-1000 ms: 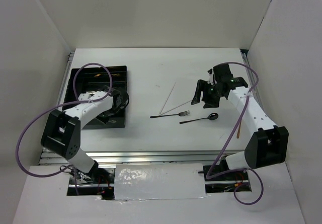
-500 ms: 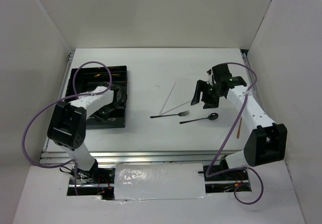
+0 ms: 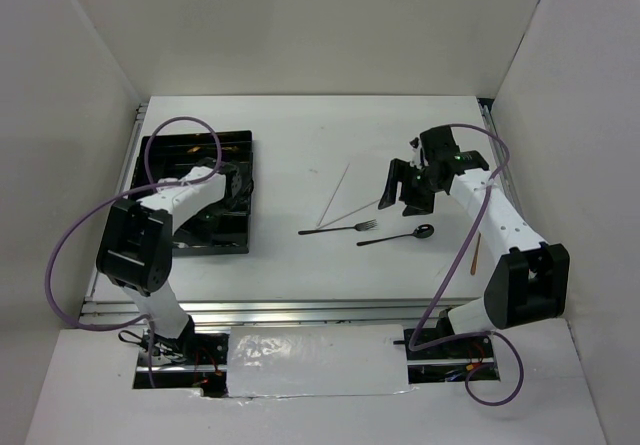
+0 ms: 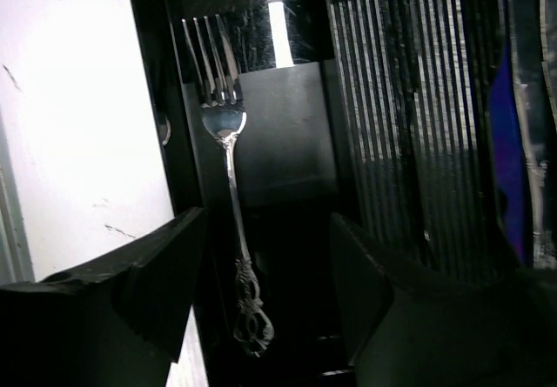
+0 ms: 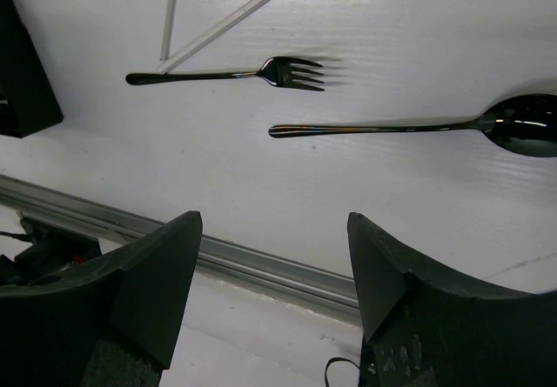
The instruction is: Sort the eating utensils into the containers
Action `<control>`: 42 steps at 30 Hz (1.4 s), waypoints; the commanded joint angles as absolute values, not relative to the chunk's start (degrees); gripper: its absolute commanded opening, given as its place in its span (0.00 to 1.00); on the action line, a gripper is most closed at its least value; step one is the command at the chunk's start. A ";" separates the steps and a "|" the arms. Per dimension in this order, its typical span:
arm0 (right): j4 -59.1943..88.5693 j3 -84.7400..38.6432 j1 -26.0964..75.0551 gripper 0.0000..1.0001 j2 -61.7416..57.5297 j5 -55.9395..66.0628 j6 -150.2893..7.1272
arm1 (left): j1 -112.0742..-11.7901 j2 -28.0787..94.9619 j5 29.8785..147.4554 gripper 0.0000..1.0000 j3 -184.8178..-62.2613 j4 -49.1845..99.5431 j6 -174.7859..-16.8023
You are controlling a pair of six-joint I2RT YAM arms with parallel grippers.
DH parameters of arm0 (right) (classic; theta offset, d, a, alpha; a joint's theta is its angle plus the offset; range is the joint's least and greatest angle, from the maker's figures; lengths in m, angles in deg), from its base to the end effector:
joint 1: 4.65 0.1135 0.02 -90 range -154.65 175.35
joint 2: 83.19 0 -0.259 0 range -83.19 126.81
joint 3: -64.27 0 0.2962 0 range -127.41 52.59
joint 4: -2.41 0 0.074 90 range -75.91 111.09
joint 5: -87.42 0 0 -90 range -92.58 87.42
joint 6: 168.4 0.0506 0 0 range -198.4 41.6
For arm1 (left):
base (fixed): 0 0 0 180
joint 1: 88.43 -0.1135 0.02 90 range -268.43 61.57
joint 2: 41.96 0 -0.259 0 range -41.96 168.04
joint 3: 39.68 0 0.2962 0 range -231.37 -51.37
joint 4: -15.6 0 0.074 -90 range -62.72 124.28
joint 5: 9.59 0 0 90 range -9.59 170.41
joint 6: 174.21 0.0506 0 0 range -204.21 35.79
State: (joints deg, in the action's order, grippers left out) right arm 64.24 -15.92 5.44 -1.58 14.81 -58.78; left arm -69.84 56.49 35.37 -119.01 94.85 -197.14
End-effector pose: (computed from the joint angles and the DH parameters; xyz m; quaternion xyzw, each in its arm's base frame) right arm 0.3256 0.0733 0.2532 0.0450 0.9613 0.2008 0.1833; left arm 0.3166 -0.0687 0.1641 -0.6566 0.6468 0.2183 0.3206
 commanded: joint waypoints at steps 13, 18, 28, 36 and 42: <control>62.35 -15.53 6.69 0.76 -5.13 12.98 -56.87 | -57.95 55.23 20.81 0.77 -134.76 80.74 -143.65; 60.76 -11.14 6.87 0.76 -7.51 11.57 -54.14 | -50.66 61.12 32.56 0.81 -140.74 70.71 -116.51; 61.46 -8.94 5.64 0.76 -12.43 6.91 -52.82 | -48.00 67.97 66.24 0.99 -147.95 60.41 -102.58; 60.50 -8.59 5.20 0.76 -12.52 8.05 -52.91 | -48.70 80.11 85.85 0.89 -160.53 65.35 -100.64; 60.24 -8.15 4.76 0.76 -11.47 8.93 -53.52 | -50.55 83.71 84.63 0.96 -162.99 64.99 -103.20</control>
State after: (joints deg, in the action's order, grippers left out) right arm 62.84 -8.73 5.33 -11.40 8.67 -53.34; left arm -49.36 82.26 82.32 -159.62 65.48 -102.54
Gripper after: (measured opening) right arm 0.760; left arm 0.954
